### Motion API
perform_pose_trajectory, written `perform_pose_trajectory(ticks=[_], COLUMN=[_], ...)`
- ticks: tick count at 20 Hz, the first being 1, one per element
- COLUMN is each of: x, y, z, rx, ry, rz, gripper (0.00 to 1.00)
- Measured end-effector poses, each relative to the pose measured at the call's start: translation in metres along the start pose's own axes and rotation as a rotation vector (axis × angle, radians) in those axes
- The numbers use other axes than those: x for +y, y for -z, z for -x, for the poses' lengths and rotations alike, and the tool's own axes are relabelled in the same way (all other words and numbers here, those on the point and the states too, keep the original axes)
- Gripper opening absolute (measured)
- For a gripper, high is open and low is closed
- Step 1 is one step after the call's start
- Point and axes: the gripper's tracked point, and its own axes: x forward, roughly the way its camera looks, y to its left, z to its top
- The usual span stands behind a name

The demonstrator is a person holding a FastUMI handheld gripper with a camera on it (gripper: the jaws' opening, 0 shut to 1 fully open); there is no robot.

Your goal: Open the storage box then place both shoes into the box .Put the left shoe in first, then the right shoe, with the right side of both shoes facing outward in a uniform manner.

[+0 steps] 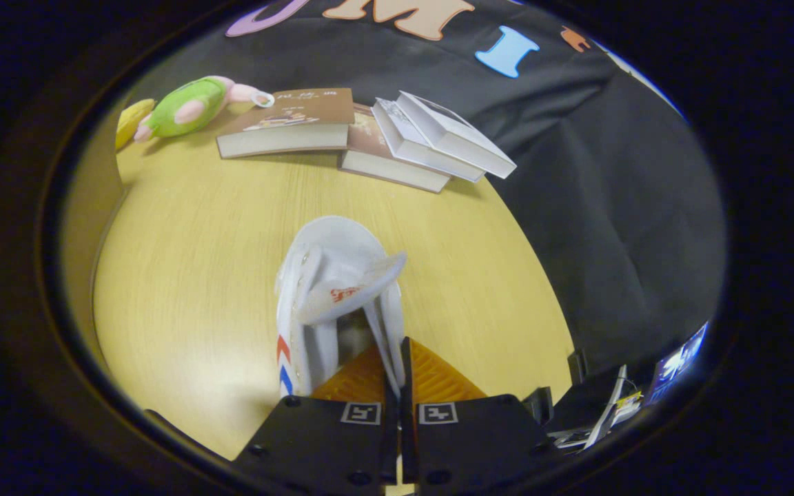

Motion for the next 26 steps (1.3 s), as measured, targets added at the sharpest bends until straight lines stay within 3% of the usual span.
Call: perform_pose_trajectory(ticks=[6, 15, 21, 26], x=[0.000, -0.023, -0.043, -0.050], y=[-0.007, -0.001, -0.020, -0.047], z=[0.012, 0.044, 0.085, 0.136], rx=[-0.052, -0.071, -0.139, -0.195], ry=[-0.019, 0.071, 0.107, 0.153], rz=[-0.097, -0.140, -0.193, -0.158], gripper=[0.06, 0.06, 0.06, 0.06])
